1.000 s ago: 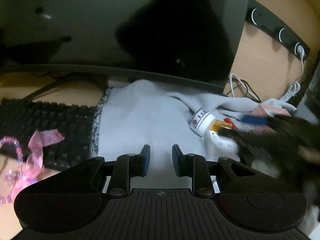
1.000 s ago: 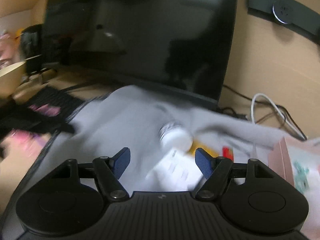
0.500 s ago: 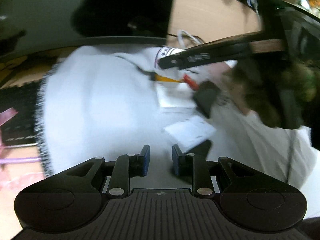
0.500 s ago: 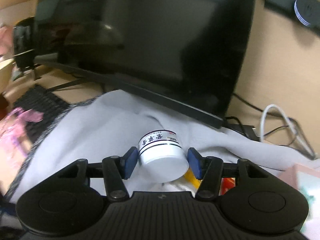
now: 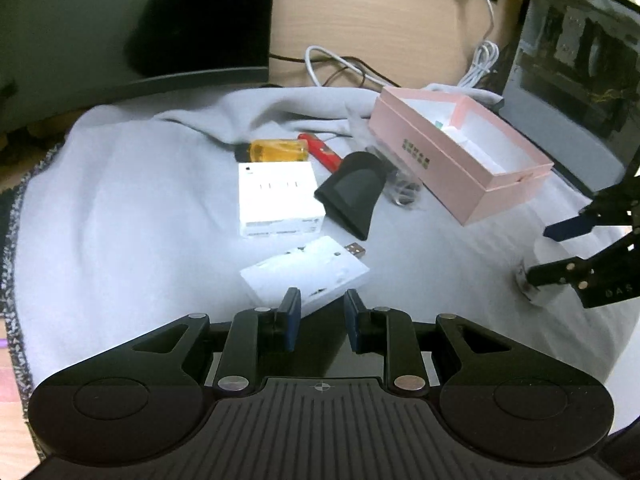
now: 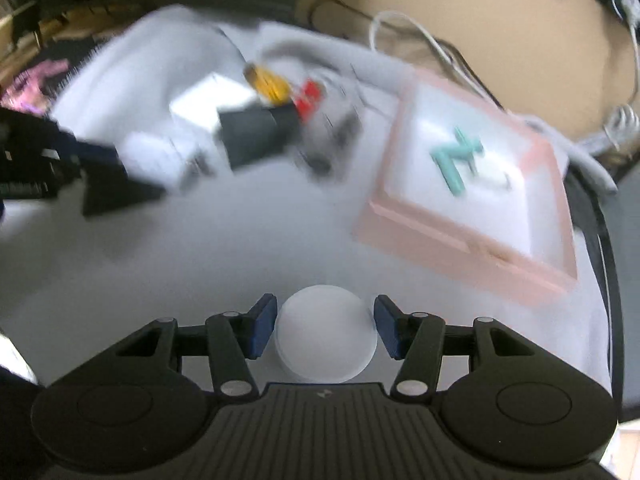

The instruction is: Organize rigid objects

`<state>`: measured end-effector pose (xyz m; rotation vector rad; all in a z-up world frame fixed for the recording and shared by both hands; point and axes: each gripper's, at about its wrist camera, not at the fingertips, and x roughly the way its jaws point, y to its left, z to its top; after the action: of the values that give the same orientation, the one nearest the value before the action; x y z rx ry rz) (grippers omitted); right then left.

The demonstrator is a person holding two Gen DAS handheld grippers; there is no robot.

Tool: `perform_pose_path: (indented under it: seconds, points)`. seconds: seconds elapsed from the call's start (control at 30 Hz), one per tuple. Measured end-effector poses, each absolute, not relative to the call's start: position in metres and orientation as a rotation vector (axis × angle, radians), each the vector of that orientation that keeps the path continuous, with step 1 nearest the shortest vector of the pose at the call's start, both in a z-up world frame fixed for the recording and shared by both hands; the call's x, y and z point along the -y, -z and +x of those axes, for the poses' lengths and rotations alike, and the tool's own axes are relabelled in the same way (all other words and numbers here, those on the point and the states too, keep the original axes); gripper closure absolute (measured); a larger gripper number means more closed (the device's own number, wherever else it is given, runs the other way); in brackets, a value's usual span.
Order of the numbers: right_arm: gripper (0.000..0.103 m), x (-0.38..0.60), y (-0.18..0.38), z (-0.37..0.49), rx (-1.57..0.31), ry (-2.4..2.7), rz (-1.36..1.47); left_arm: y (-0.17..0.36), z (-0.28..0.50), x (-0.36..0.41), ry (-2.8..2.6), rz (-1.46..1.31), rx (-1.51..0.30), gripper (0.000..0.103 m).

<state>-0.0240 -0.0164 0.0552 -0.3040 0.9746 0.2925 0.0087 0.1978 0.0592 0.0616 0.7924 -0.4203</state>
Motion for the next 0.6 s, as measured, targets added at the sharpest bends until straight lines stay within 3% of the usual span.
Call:
perform_pose_path:
  seconds: [0.17,0.43,0.6]
  points:
    - [0.049,0.015,-0.045,-0.019,-0.942,-0.306,-0.293,-0.060,0.016,-0.197,0.332,0.075,-0.785,0.077]
    - [0.049,-0.009,-0.037,-0.004,-0.809,-0.372,-0.316,-0.053,0.040,-0.220,0.216,-0.150,-0.847,0.077]
    - [0.038,0.004,-0.037,-0.012,-0.767,-0.433,-0.285,-0.049,0.040,-0.223,0.161,-0.269,-0.853,0.077]
